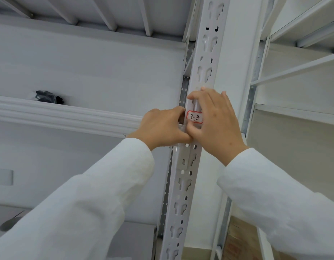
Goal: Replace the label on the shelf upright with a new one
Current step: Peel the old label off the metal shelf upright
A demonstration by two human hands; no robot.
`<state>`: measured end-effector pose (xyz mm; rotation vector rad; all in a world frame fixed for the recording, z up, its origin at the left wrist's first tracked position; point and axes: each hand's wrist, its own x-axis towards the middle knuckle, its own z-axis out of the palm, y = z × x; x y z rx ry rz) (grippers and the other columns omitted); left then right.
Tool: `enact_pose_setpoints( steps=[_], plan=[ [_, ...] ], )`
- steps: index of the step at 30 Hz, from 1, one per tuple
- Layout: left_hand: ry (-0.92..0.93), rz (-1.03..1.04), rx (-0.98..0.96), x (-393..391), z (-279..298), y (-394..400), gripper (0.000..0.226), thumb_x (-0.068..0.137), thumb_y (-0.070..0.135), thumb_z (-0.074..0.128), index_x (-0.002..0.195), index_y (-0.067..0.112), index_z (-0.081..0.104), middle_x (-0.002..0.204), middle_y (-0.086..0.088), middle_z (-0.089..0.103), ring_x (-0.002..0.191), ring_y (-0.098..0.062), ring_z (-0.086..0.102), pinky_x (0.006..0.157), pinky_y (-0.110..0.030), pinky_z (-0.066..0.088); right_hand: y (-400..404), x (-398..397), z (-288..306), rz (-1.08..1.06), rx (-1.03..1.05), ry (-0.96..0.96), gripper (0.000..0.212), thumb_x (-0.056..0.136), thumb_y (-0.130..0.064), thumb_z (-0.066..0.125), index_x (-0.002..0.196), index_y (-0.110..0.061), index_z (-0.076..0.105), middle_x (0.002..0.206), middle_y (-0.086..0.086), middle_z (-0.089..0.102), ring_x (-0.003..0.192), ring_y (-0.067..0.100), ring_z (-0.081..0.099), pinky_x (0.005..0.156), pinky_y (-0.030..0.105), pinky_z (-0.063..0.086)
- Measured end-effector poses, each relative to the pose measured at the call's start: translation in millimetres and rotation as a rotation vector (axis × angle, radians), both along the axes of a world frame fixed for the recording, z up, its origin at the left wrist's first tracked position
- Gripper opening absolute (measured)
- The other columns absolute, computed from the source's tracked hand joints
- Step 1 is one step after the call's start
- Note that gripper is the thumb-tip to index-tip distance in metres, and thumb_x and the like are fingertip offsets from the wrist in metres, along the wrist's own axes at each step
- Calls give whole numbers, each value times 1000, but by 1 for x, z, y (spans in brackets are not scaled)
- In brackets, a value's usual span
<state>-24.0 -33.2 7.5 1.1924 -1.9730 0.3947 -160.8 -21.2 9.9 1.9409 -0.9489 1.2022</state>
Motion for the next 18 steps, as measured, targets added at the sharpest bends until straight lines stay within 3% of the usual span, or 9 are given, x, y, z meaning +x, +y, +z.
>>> enact_pose_setpoints(
  steps=[6, 12, 15, 18],
  plan=[
    [7, -6, -15, 0, 0, 0, 29, 71, 44, 62, 84, 26, 43, 74, 9, 57, 71, -19, 53, 55, -18, 28, 1, -1, 2, -41, -31, 49, 42, 72, -13, 62, 113, -14, 54, 116, 9, 57, 121, 27, 46, 112, 41, 18],
    [-7, 20, -15, -1, 0, 1, 29, 71, 46, 58, 83, 26, 40, 63, 13, 49, 64, -14, 48, 53, -18, 27, -5, -1, 1, -108, -232, 134, 31, 72, -11, 57, 103, -12, 59, 95, 9, 64, 107, 31, 57, 106, 38, 27],
    [-25, 22, -12, -1, 1, 2, 30, 72, 46, 58, 86, 27, 40, 71, 12, 55, 65, -14, 49, 54, -18, 27, -8, -1, 1, -111, -314, 150, 26, 74, -8, 52, 99, -10, 60, 90, 10, 65, 102, 31, 60, 103, 34, 28],
    [-16, 19, -11, -1, 1, 2, 28, 73, 46, 58, 82, 26, 40, 64, 13, 50, 56, -3, 44, 53, -18, 26, -7, -6, 2, -85, -288, 169, 27, 75, -11, 49, 100, -8, 59, 96, 12, 65, 107, 32, 59, 101, 32, 29]
  ],
)
